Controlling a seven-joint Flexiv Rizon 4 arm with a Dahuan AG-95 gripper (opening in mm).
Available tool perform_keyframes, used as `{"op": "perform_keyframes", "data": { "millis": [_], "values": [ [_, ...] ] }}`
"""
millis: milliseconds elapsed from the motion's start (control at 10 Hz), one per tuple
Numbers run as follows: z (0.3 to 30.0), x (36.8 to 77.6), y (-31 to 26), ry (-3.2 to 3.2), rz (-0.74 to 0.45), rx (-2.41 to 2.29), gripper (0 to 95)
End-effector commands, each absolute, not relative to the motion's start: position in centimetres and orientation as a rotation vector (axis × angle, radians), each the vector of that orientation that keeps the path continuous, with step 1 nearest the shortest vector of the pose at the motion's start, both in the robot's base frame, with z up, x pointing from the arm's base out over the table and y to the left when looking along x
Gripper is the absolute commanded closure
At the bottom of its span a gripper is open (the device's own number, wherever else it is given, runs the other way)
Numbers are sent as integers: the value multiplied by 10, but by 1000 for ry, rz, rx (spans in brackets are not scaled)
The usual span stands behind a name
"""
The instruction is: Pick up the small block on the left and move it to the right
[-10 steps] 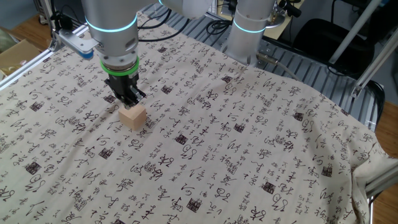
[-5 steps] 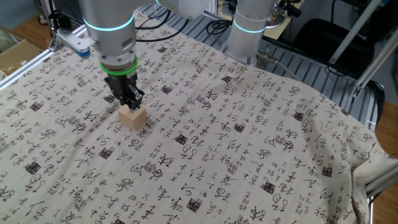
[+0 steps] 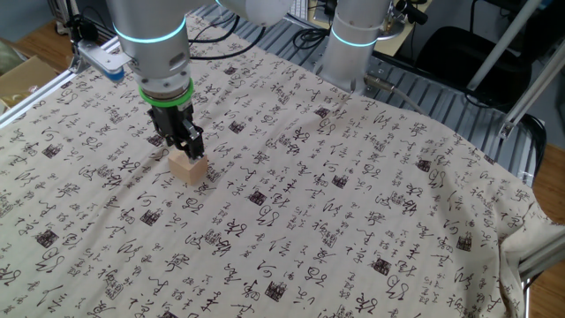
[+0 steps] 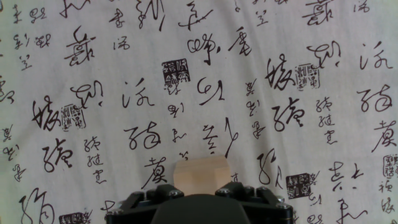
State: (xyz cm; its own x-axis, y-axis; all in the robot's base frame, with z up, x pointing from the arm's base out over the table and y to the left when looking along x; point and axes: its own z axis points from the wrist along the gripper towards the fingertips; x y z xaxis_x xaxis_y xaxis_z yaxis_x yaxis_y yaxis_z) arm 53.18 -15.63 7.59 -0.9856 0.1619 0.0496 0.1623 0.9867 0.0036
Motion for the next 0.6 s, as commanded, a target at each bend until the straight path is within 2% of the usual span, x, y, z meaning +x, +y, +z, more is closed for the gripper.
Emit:
{"op": "perform_keyframes", "data": {
  "millis": [100,500,600],
  "values": [
    [76,530,-156,-3078,-14,-264,0],
    [71,530,-154,-3086,6,-248,0],
    [69,529,-153,-3092,13,-243,190]
  ]
}}
